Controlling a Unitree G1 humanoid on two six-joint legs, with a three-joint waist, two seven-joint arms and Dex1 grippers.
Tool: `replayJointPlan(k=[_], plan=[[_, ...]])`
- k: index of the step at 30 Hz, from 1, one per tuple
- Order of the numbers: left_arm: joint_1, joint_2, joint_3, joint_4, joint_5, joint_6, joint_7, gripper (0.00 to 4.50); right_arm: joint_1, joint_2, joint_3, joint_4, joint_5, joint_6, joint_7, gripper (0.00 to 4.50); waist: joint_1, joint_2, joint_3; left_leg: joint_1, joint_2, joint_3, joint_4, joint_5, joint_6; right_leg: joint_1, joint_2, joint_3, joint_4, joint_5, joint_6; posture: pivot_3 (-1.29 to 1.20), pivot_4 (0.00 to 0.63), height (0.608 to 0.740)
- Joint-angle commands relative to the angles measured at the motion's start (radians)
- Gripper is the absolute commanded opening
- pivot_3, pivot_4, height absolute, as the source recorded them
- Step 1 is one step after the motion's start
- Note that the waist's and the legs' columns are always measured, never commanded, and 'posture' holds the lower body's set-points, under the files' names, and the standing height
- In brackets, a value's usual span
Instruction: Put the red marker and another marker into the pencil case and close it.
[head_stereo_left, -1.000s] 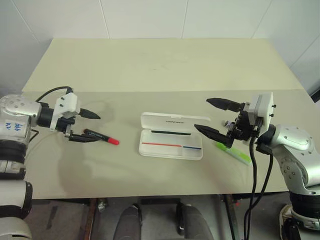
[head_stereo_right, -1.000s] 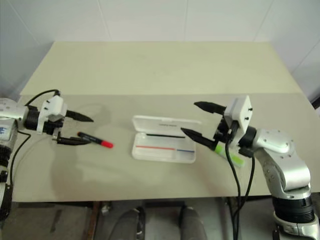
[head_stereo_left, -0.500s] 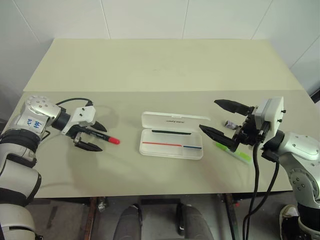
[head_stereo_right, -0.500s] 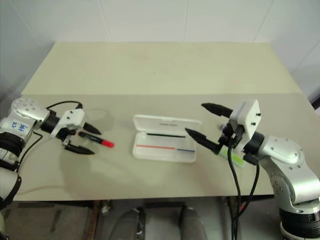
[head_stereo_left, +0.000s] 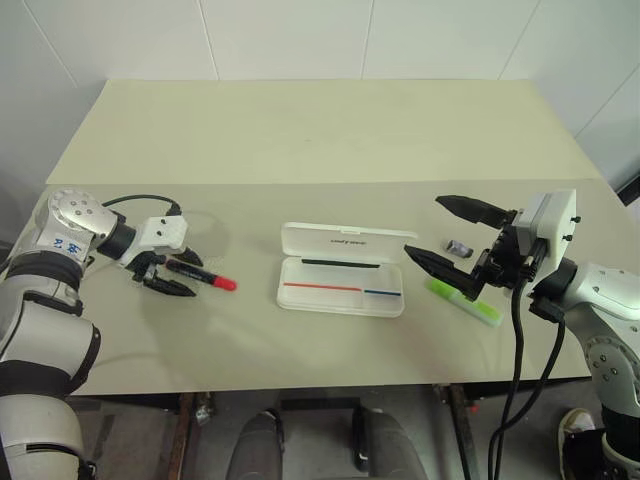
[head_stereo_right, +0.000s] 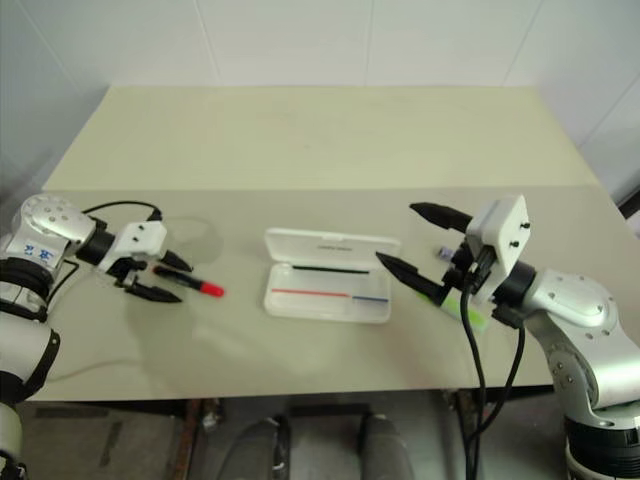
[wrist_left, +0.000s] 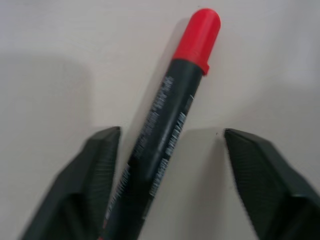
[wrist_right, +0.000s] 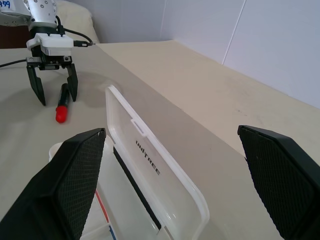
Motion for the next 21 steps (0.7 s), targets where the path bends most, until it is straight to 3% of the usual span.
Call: replayJointPlan(k=[1,6,17,21], plan=[[0.037,0.006,0.005,0.014,0.037,-0.023,-0.112,2.13,-0.011,-0.015,-0.030,-0.045,0.023,-0.007,-0.005,4.50,0.001,0.000,0.000,0.000,0.000,0.000,0.000,0.000,0.000,0.000,0.000,0.000,0.000,0.000,0.000,0.00,0.150,0.740],[0.088,0.010,0.017,-0.040,-0.022,-0.026,-0.112,0.61,-0.017,-0.015,-0.024,-0.040,0.020,-0.010,-0.003,4.50,0.003,0.000,0.000,0.000,0.000,0.000,0.000,-0.001,0.001,0.000,0.000,0.000,0.000,0.000,0.000,0.00,0.150,0.740],[0.315,0.137,0.068,-0.553,-0.358,0.178,-0.112,0.60,0.007,-0.041,-0.030,-0.012,0.011,-0.015,0.039,4.50,0.006,0.000,0.000,0.000,0.000,0.001,0.000,-0.002,0.002,0.000,-0.001,0.001,0.000,0.000,0.000,0.00,0.150,0.740],[0.395,0.197,0.111,-0.763,-0.434,0.283,-0.112,0.60,0.088,-0.108,-0.068,-0.008,0.006,-0.032,0.129,4.50,0.007,0.000,0.000,0.000,0.000,0.001,0.002,-0.002,0.002,0.000,0.000,0.000,0.001,0.000,0.000,0.00,0.150,0.740]])
